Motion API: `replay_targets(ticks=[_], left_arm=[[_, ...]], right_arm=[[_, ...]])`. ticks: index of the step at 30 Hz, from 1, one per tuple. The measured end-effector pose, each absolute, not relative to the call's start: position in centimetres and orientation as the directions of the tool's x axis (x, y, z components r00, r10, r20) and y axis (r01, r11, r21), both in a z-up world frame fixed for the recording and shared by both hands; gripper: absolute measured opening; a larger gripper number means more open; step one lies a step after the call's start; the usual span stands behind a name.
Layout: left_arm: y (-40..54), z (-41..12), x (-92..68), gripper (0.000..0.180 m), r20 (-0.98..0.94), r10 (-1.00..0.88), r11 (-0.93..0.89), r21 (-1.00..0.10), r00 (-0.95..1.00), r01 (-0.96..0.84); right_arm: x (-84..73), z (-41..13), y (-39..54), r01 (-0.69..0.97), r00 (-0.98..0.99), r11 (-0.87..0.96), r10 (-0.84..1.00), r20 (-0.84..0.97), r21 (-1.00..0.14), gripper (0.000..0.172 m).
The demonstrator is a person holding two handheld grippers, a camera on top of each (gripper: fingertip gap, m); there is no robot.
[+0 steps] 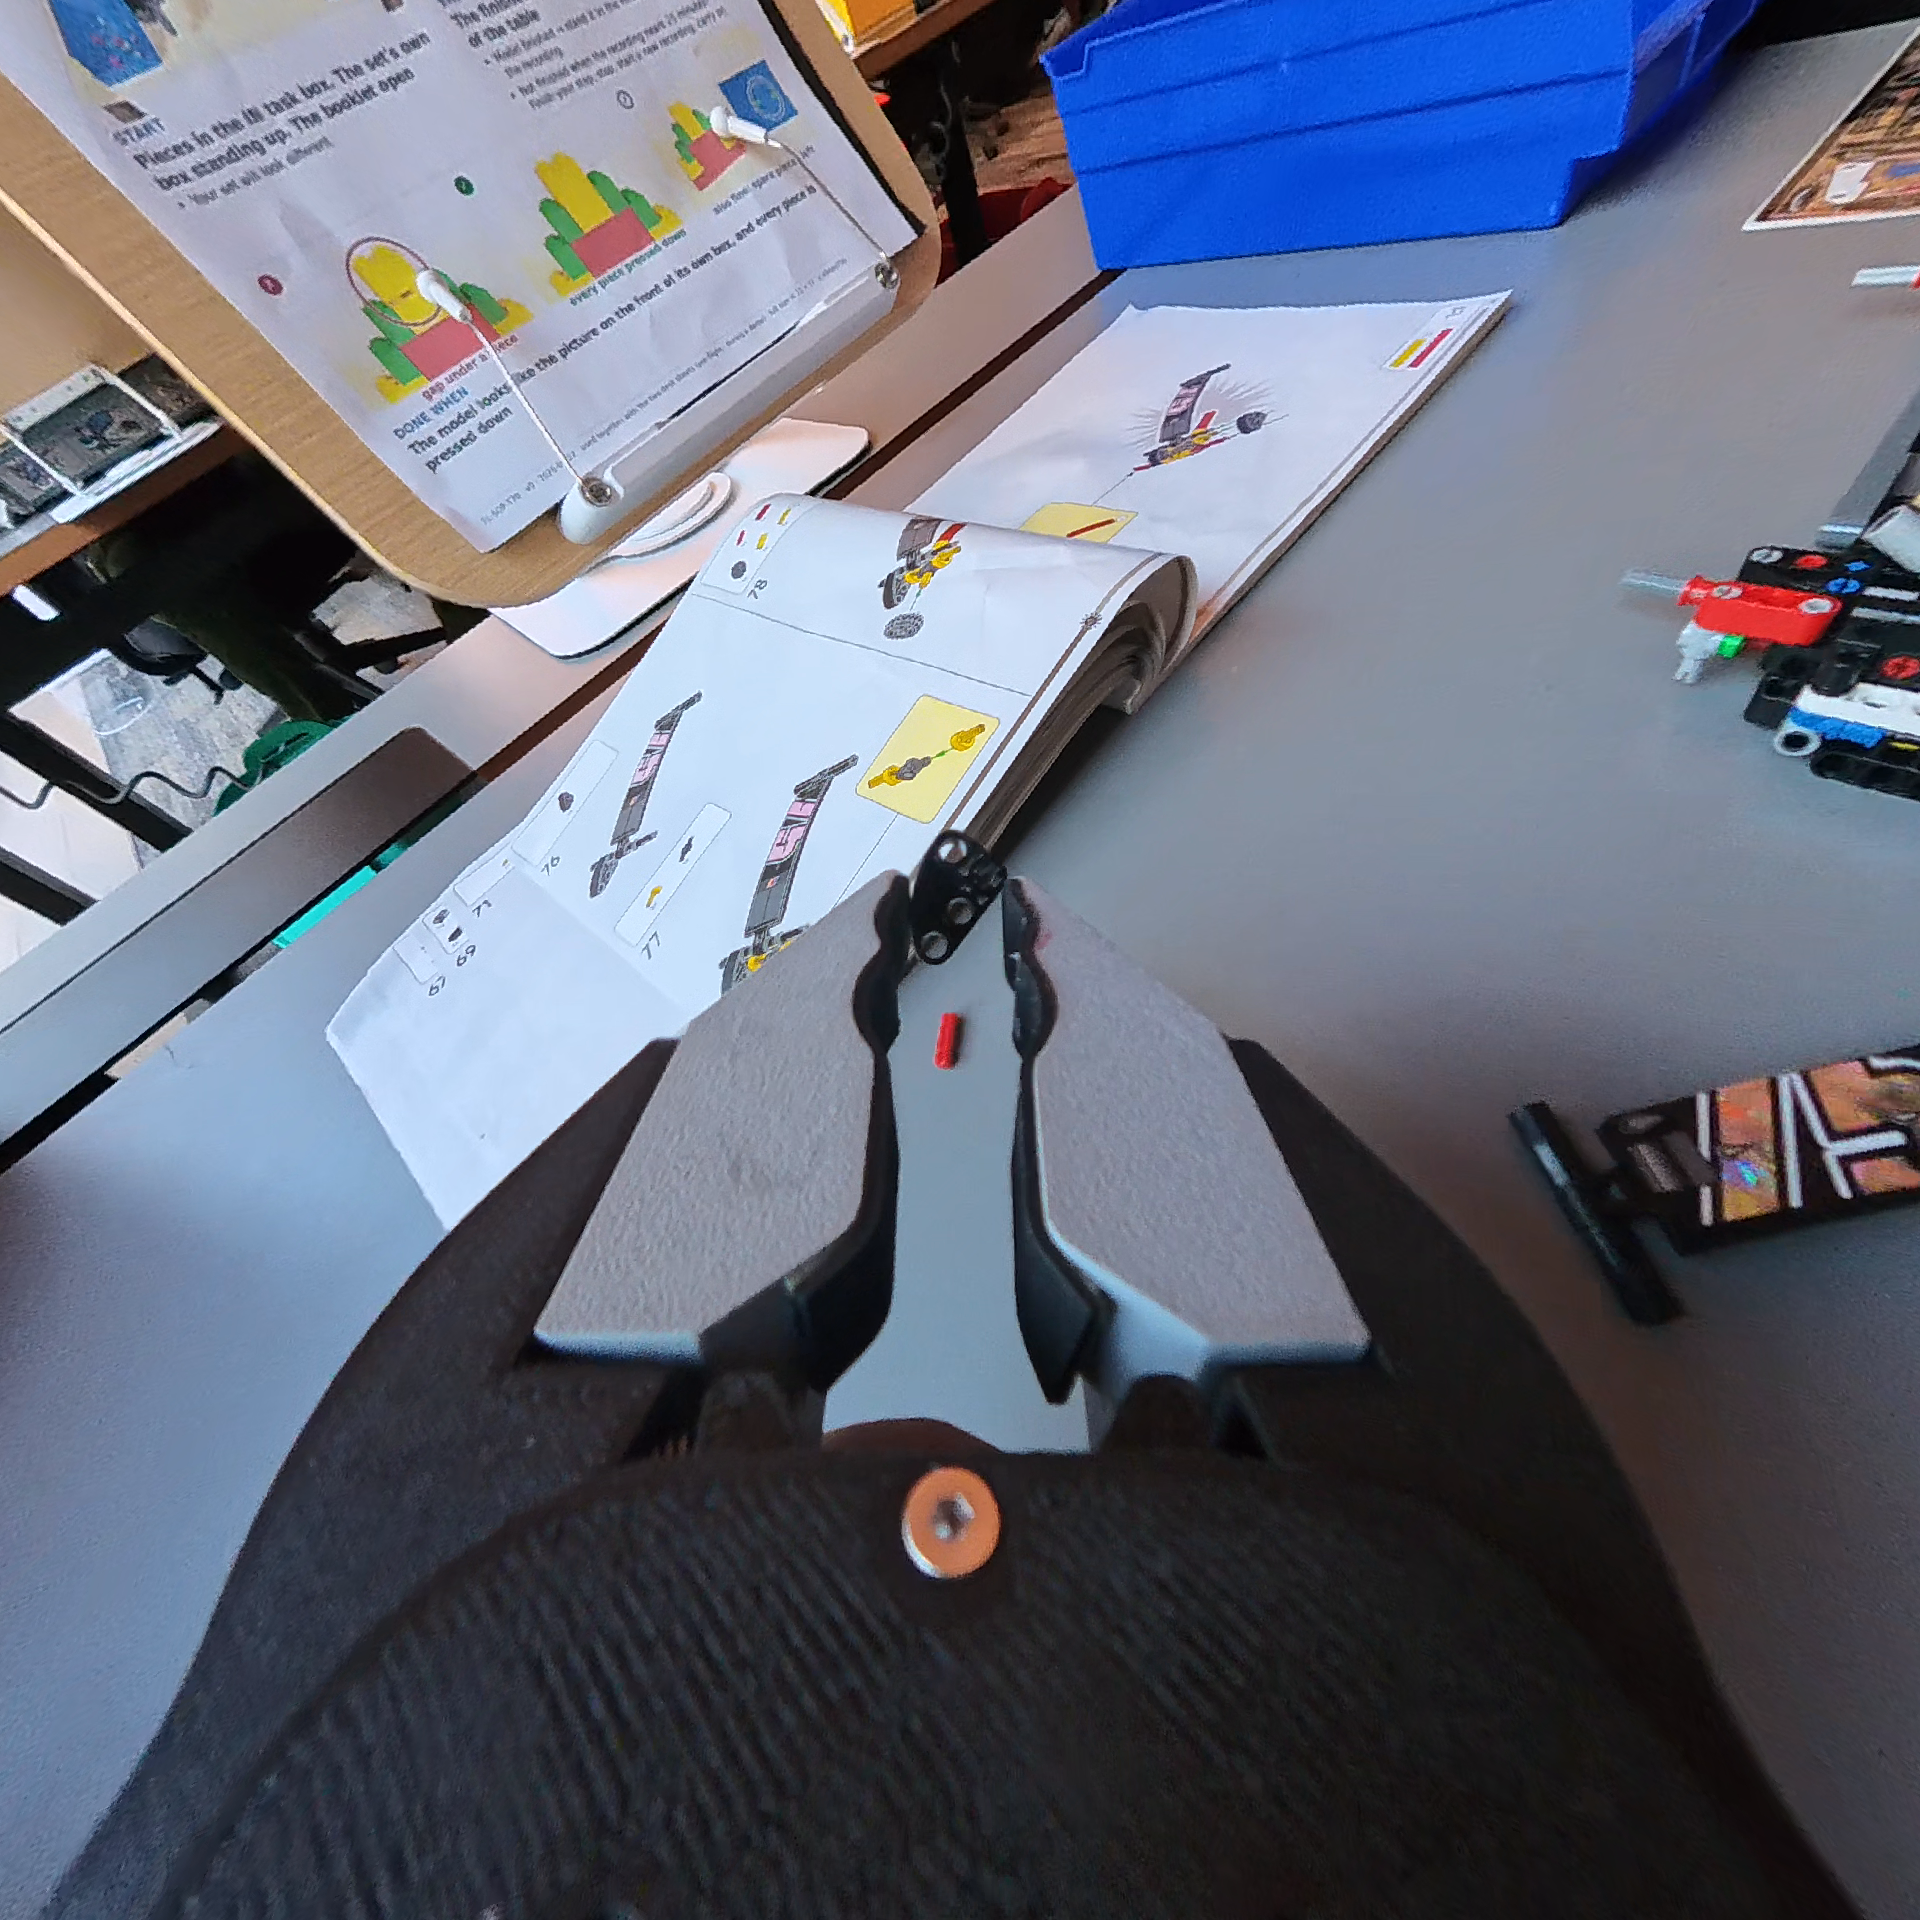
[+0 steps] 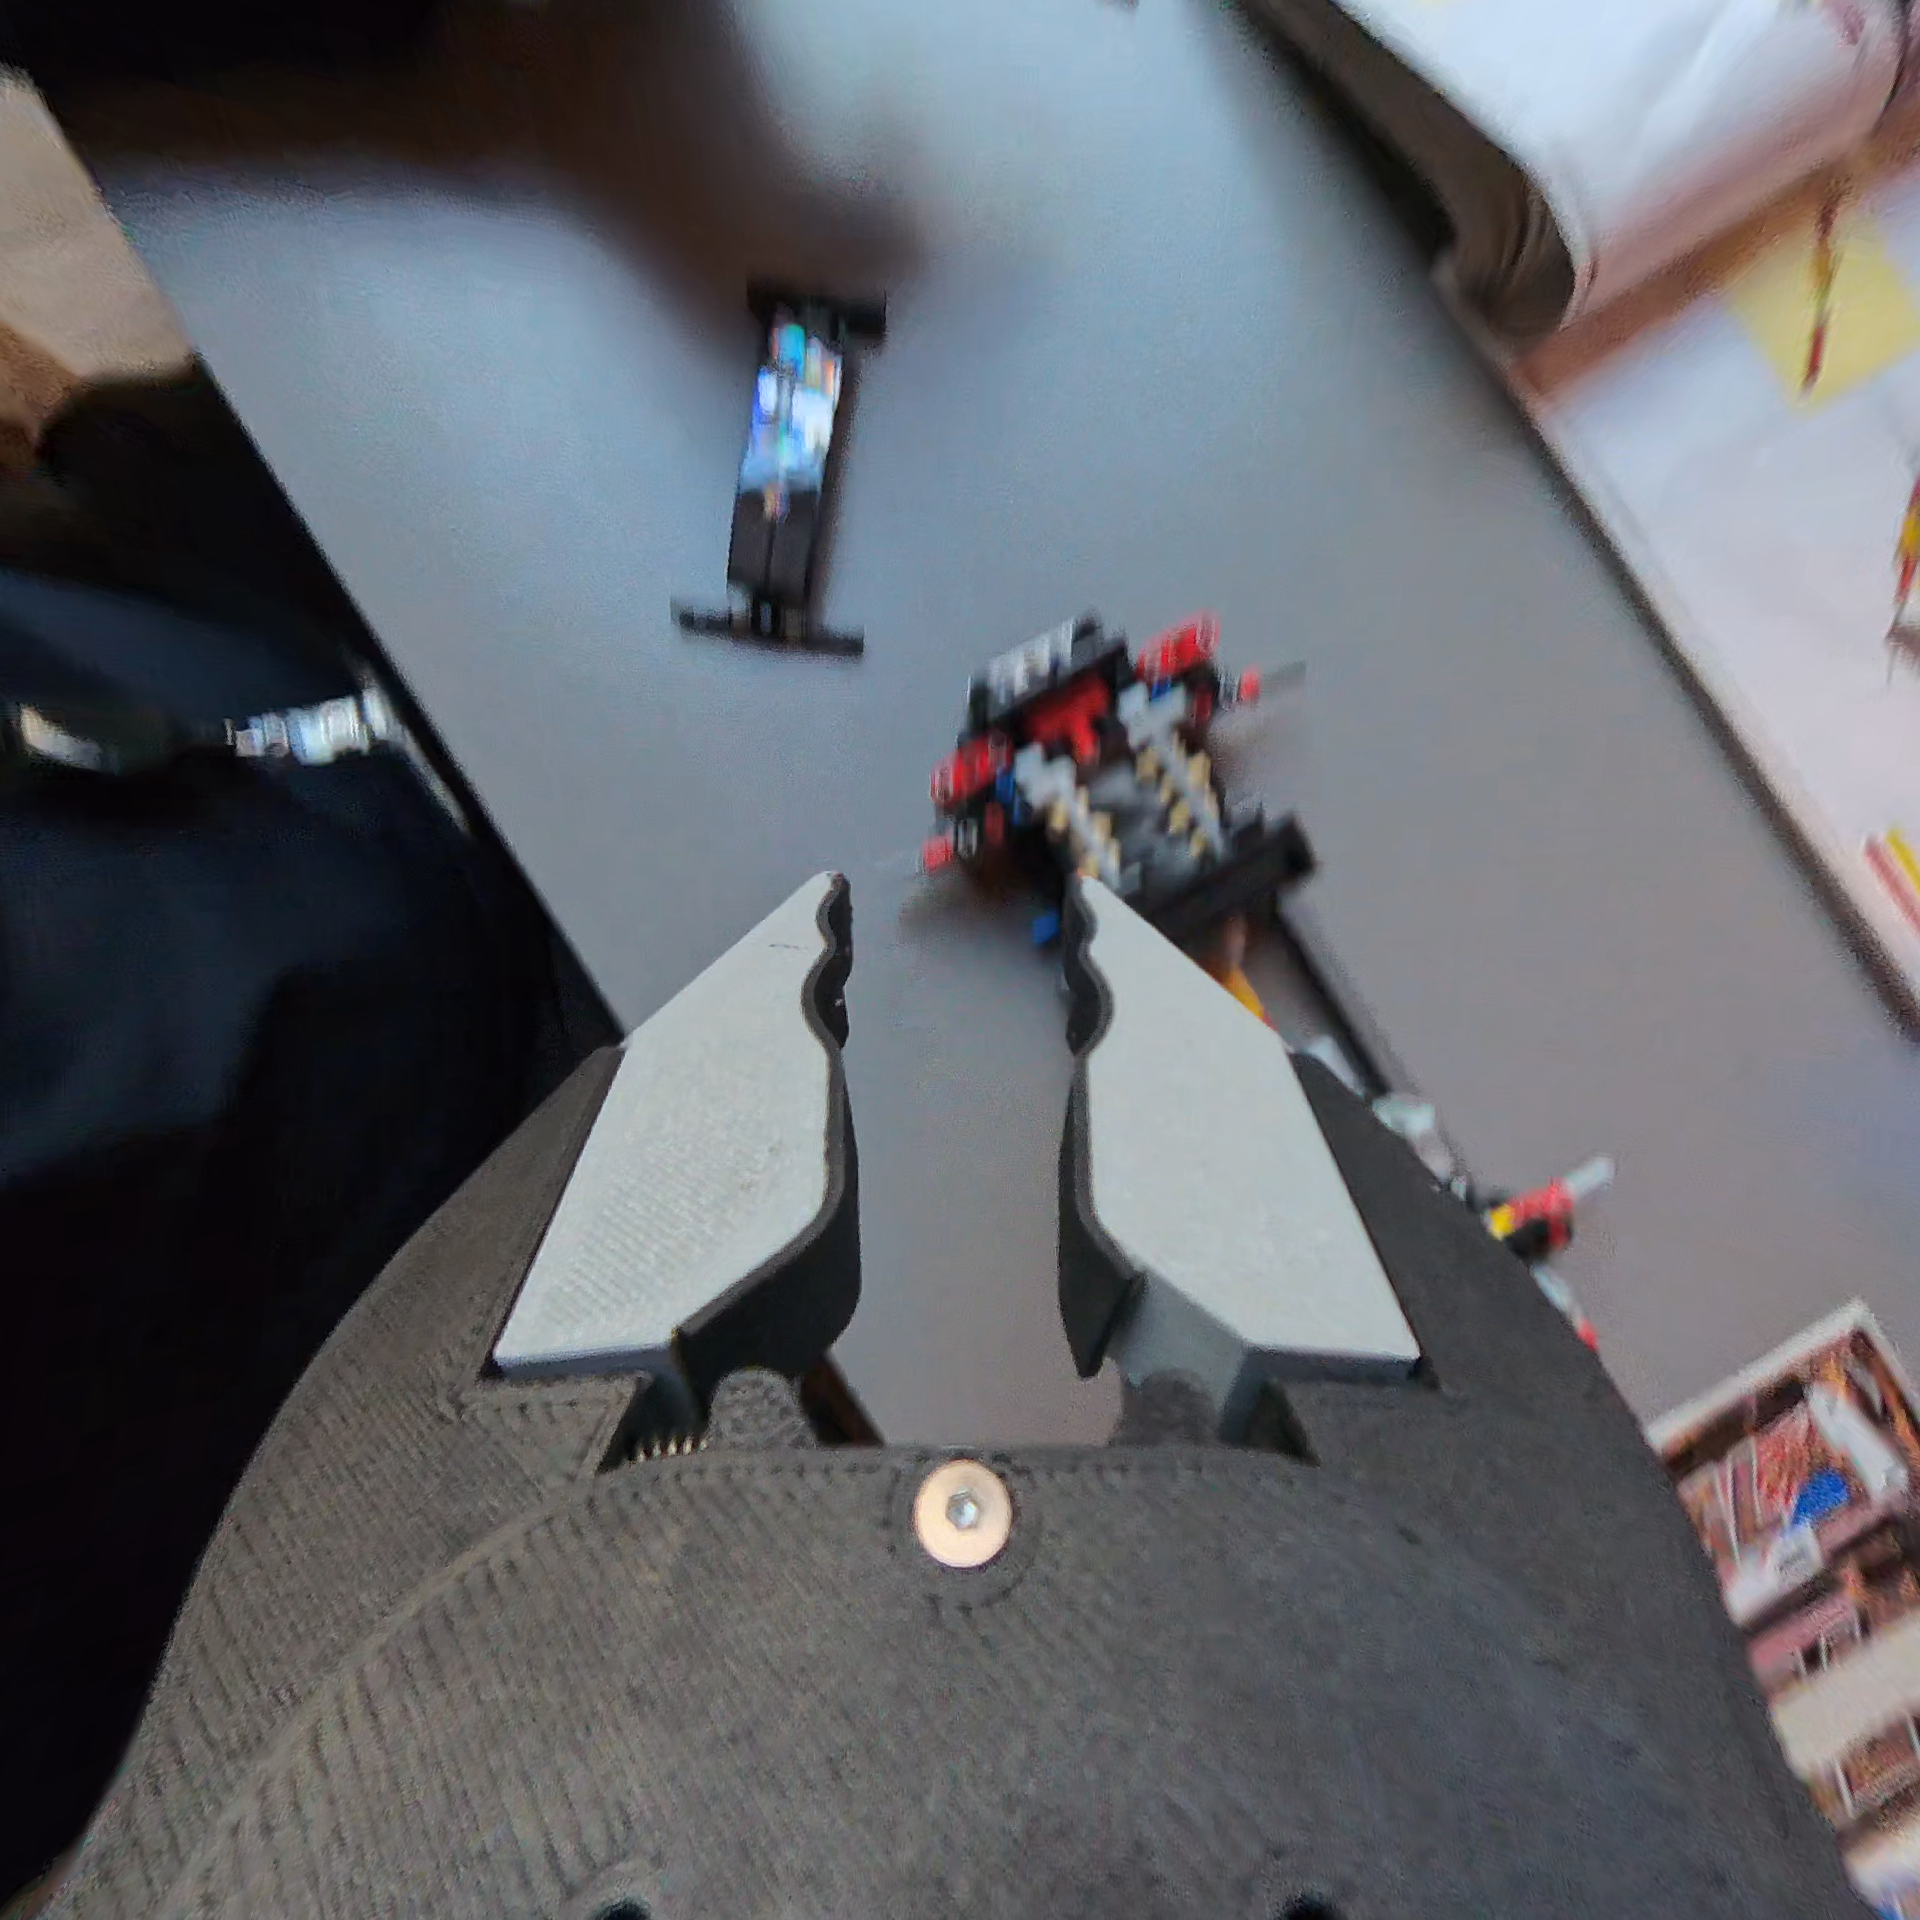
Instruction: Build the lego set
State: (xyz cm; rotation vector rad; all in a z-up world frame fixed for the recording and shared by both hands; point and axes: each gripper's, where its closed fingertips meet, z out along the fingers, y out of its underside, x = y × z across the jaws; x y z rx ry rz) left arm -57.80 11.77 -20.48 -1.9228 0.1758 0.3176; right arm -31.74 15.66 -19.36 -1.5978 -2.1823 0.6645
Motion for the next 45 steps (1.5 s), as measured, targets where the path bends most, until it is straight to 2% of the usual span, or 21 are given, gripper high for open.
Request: replay_targets(ticks=[2,4,6,8,10,13,17,23,26,30,36,39,42,45], left_arm=[[11.9,-20.5,-57.3,0.015,-0.297,0.007,-0.359,-0.892,0.955,-0.274],[12.1,-20.6,-57.0,0.015,-0.294,-0.004,-0.360,-0.891,0.956,-0.276],[12.1,-20.8,-56.9,0.015,-0.300,-0.006,-0.369,-0.886,0.954,-0.280],[12.2,-21.0,-56.9,0.015,-0.301,-0.005,-0.375,-0.884,0.954,-0.281],[12.1,-21.1,-57.0,0.015,-0.302,0.001,-0.378,-0.882,0.953,-0.280],[12.0,-21.1,-57.3,0.015,-0.302,0.010,-0.381,-0.883,0.953,-0.276],[12.0,-21.0,-57.4,0.015,-0.289,0.011,-0.377,-0.888,0.957,-0.264],[11.6,-21.0,-57.4,0.015,-0.304,0.002,-0.383,-0.880,0.953,-0.281],[11.3,-20.9,-57.3,0.015,-0.308,-0.009,-0.381,-0.878,0.951,-0.288],[11.5,-20.8,-56.4,0.015,-0.276,-0.045,-0.374,-0.886,0.960,-0.273],[11.7,-21.5,-55.4,0.015,-0.324,-0.080,-0.396,-0.858,0.943,-0.328],[11.7,-21.7,-55.4,0.015,-0.313,-0.083,-0.400,-0.859,0.946,-0.319],[11.6,-21.8,-55.6,0.015,-0.311,-0.077,-0.403,-0.860,0.947,-0.314],[11.6,-21.8,-55.8,0.015,-0.309,-0.072,-0.405,-0.860,0.948,-0.311]], right_arm=[[-27.8,-21.3,16.6,0.824,-0.333,0.302,0.943,0.021,-0.479,0.039],[-24.6,-24.2,17.8,0.868,-0.354,0.351,0.933,0.058,-0.351,0.029],[-23.5,-26.6,19.3,0.907,-0.309,0.320,0.947,0.086,-0.274,0.027],[-24.1,-27.7,19.8,0.915,-0.282,0.292,0.956,0.075,-0.278,0.027],[-25.5,-27.4,21.1,0.907,-0.251,0.281,0.959,0.133,-0.313,0.015],[-26.0,-27.9,24.3,0.923,-0.253,0.316,0.929,0.271,-0.220,0.000],[-28.5,-27.8,27.9,0.922,-0.205,0.313,0.894,0.398,-0.228,0.000],[-30.1,-26.5,29.9,0.921,-0.090,0.221,0.922,0.376,-0.320,0.000],[-29.7,-24.6,27.8,0.876,-0.097,0.242,0.936,0.339,-0.418,0.000],[-28.6,-24.1,24.6,0.841,-0.103,0.229,0.957,0.270,-0.491,0.000],[-30.4,-24.6,17.6,0.738,-0.180,0.172,0.982,0.056,-0.653,0.010],[-31.7,-25.5,14.4,0.713,-0.241,0.216,0.969,0.056,-0.667,0.015],[-32.2,-27.2,12.8,0.726,-0.271,0.244,0.961,0.059,-0.643,0.016],[-32.6,-27.0,13.2,0.704,-0.241,0.245,0.965,0.099,-0.667,0.012]])
